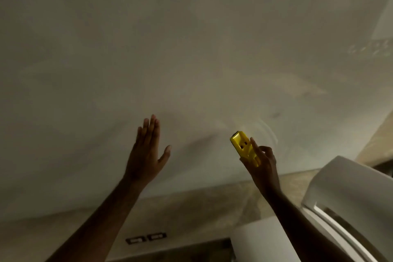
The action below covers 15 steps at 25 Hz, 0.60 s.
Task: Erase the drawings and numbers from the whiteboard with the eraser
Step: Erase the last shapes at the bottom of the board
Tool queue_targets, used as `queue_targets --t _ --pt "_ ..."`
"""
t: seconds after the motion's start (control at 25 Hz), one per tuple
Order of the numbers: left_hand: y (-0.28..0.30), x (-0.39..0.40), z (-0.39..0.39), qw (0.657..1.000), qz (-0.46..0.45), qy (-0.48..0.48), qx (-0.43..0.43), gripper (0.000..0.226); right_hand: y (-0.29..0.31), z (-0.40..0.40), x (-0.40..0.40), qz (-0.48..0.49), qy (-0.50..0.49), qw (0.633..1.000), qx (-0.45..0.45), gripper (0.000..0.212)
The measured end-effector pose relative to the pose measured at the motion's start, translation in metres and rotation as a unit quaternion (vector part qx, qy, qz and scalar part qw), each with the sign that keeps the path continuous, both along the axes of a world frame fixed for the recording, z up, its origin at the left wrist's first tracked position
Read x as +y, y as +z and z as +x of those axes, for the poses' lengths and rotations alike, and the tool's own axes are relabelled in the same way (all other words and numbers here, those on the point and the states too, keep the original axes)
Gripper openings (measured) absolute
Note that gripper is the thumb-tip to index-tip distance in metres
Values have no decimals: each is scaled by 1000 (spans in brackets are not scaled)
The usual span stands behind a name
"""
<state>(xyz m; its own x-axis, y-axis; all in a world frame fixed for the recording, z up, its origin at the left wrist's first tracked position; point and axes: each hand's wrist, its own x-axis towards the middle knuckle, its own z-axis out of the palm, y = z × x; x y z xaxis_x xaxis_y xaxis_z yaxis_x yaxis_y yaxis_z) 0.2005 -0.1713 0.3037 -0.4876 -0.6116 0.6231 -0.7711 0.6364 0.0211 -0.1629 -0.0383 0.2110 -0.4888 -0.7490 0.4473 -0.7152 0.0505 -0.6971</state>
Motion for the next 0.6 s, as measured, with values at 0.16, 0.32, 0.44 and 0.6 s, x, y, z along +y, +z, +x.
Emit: queue_targets --t 0.16,0.32,0.44,0.6 --pt "-55 13 -20 996 77 -10 -43 87 -85 -2 51 154 -5 986 57 86" --pt "-94 20 -31 989 119 -10 -85 87 -153 -2 105 271 -12 962 22 84" --pt "-115 23 -30 985 135 -7 -106 87 -192 0 136 364 -34 930 -25 81" --pt "-136 20 -24 982 154 -11 -111 87 -224 8 160 450 -55 889 -69 78"
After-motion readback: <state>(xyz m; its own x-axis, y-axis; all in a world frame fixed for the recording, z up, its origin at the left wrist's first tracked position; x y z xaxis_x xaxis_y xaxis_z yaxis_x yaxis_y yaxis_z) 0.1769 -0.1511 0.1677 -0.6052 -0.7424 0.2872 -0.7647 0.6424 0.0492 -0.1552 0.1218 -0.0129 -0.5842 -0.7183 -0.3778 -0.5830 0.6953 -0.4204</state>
